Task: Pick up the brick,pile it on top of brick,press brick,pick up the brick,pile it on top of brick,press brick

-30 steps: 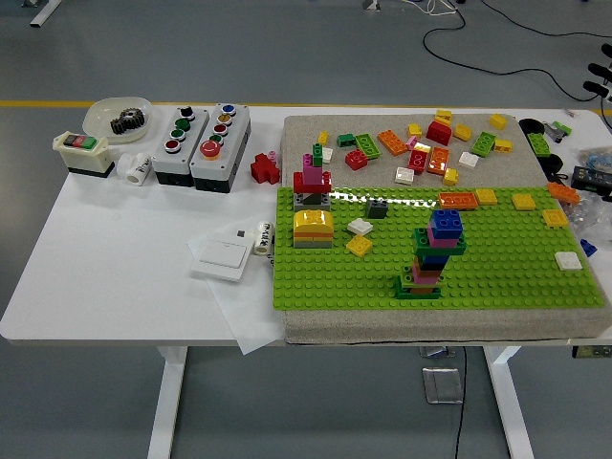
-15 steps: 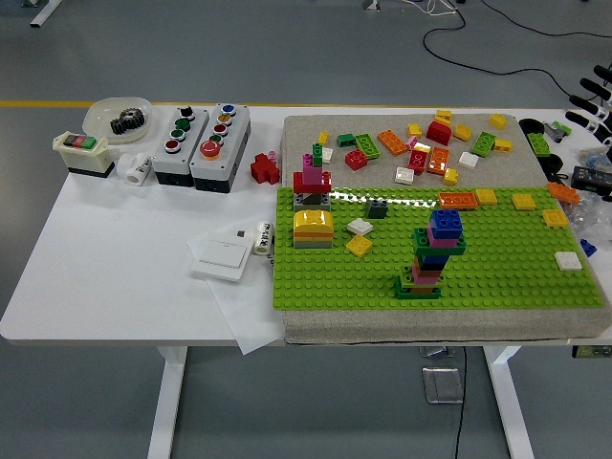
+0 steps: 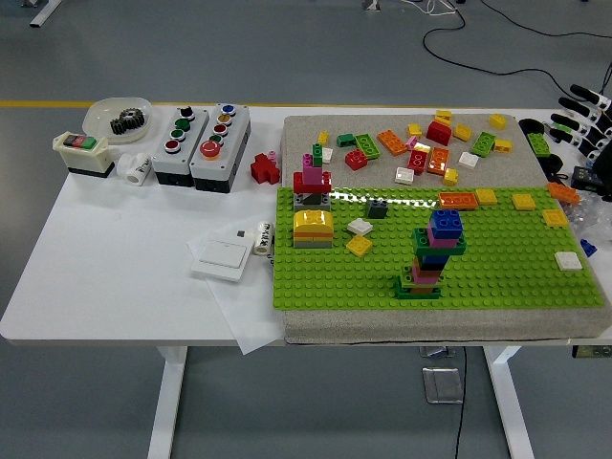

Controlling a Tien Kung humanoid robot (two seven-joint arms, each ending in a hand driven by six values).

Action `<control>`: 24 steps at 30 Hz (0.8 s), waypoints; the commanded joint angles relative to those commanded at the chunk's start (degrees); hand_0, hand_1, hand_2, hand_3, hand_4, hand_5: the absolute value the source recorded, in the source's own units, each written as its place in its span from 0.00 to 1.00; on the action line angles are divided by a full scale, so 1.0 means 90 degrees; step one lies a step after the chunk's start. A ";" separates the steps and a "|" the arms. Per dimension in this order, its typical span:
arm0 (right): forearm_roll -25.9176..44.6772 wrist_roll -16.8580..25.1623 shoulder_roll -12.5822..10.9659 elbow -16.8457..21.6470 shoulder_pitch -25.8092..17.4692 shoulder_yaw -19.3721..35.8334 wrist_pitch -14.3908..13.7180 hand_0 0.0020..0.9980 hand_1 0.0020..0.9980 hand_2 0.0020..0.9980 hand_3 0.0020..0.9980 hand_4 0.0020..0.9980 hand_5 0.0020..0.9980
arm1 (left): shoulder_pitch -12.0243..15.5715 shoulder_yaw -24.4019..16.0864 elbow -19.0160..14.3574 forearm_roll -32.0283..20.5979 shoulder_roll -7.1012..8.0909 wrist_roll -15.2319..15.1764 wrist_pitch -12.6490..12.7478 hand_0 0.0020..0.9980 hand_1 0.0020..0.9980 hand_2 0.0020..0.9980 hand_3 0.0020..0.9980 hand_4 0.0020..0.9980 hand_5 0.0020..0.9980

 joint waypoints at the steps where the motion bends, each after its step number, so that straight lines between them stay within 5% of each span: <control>1: -0.0130 -0.0034 0.0089 -0.0022 0.0017 0.0050 0.0063 0.86 0.81 0.84 0.85 1.00 1.00 | 0.0020 -0.0037 -0.0004 0.0044 -0.0014 0.0023 0.0001 0.45 0.55 0.60 0.62 0.66 0.80; 7: -0.0621 -0.0163 0.0214 -0.0016 -0.0002 0.0037 0.0198 0.86 0.82 0.84 0.85 1.00 1.00 | 0.0028 -0.0151 -0.0012 0.0247 -0.0035 0.0069 -0.0043 0.45 0.55 0.60 0.62 0.66 0.81; 24: -0.0807 -0.0036 0.0433 -0.0148 -0.0153 0.0025 -0.0039 0.86 0.81 0.83 0.84 1.00 1.00 | 0.0042 -0.0256 -0.0007 0.0370 -0.0055 0.0095 -0.0062 0.45 0.55 0.60 0.62 0.66 0.82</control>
